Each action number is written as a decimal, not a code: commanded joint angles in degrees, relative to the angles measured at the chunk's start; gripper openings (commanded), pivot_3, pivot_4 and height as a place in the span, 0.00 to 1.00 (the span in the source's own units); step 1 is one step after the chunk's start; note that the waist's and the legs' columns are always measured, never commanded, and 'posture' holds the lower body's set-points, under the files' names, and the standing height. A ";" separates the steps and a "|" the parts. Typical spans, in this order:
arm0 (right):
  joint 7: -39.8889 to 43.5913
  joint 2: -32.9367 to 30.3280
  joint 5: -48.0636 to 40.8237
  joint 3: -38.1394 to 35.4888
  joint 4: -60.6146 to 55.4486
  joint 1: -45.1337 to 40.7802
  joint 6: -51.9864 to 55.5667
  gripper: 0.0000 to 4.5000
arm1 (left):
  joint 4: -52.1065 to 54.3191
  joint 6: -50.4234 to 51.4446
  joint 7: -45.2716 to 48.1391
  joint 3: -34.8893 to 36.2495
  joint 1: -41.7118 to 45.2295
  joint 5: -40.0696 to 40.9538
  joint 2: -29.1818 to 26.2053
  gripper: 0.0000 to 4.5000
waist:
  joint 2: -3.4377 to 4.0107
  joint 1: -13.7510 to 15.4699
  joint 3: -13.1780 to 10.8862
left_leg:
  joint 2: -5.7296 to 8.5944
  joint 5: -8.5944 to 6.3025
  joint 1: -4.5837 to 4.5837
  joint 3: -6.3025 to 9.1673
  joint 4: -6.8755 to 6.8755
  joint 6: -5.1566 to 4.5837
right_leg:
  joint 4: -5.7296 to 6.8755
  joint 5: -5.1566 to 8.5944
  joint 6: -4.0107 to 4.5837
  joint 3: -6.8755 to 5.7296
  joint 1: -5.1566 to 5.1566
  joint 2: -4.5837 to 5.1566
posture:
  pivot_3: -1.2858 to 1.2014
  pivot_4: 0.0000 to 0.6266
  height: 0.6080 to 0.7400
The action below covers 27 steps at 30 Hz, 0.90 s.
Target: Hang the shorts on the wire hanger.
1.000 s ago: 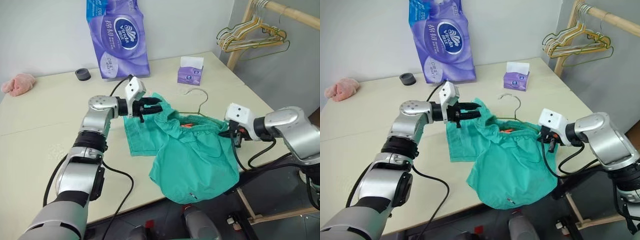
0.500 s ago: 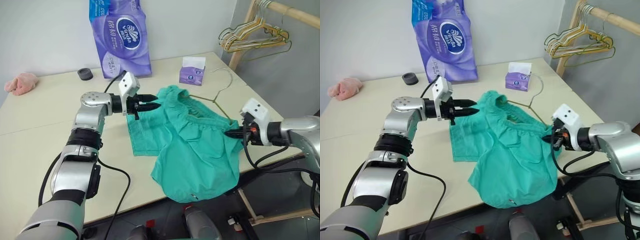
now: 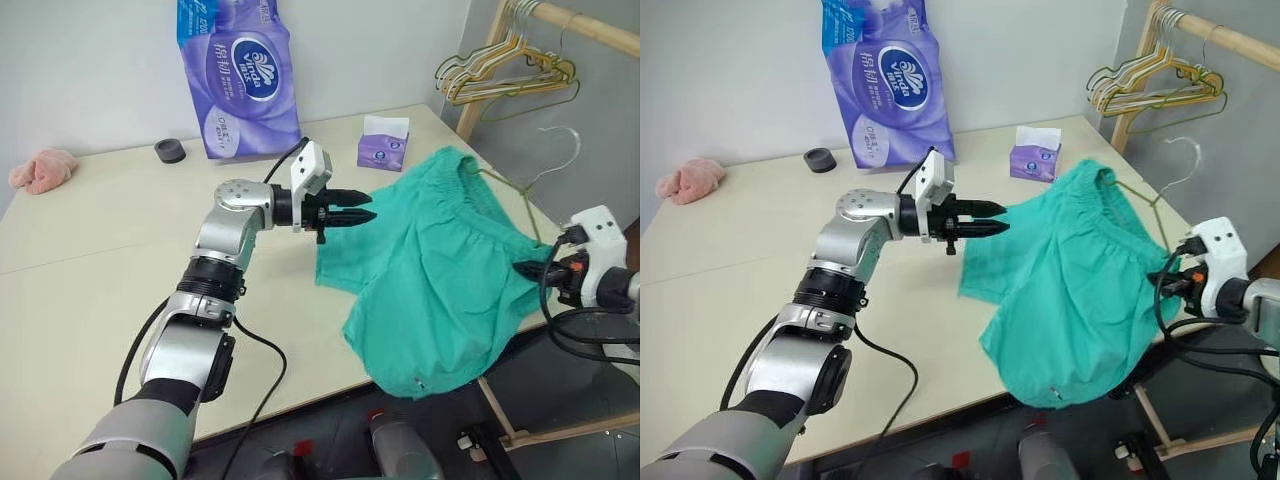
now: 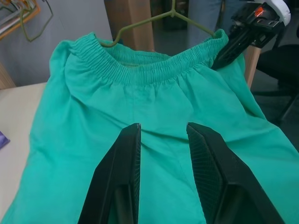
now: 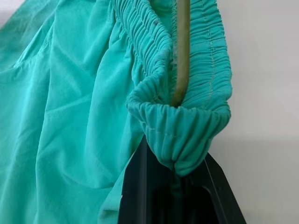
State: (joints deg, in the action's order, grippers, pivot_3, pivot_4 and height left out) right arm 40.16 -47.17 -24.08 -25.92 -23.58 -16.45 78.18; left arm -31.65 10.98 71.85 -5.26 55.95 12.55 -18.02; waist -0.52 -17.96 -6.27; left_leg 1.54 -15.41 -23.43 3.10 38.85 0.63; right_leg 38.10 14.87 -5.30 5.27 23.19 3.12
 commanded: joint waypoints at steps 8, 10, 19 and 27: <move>-1.29 -8.41 -1.32 -9.30 2.91 2.15 4.39 0.00 | 5.75 0.62 1.55 -3.27 5.38 1.62 4.56 0.36 | 0.03 -0.82 0.01 | 0.04 0.00 -0.01 -0.07 -0.02 -0.01 | -0.02 0.04 -0.07 0.06 -0.01 0.00 | 0.35 0.14 1.00; -1.66 -9.83 -1.17 -10.28 5.08 2.00 4.62 0.00 | 6.07 0.84 0.95 -3.72 6.46 1.65 5.85 0.36 | 0.04 -1.04 0.02 | 0.04 -0.01 -0.01 -0.08 -0.03 -0.02 | -0.04 0.06 -0.10 0.07 -0.02 0.00 | 0.35 0.14 1.00; -4.83 -14.93 0.00 -12.16 16.54 -2.30 4.42 0.00 | 9.93 7.77 0.48 -6.22 10.25 2.77 10.46 0.36 | 0.16 -2.08 0.05 | 0.07 -0.06 0.02 -0.22 -0.06 -0.10 | -0.07 0.11 -0.16 0.20 -0.04 -0.01 | 0.35 0.15 1.00; -6.52 -19.40 0.88 -8.08 24.43 -9.09 2.15 0.00 | 8.56 8.89 -8.68 -5.19 13.44 1.01 14.37 0.36 | 0.35 -2.95 -0.02 | 0.11 -0.20 0.08 -0.35 -0.07 -0.35 | -0.14 0.18 -0.27 0.33 -0.11 0.00 | 0.35 0.18 1.00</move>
State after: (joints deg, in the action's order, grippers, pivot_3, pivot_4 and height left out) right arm 33.81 -64.50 -23.55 -33.67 0.90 -23.75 82.24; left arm -23.66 20.70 65.81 -11.39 68.00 13.94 -4.19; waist -0.17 -20.91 -6.29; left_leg 1.64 -15.62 -23.34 2.74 38.78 0.26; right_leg 37.96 15.06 -5.57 5.61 23.06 3.12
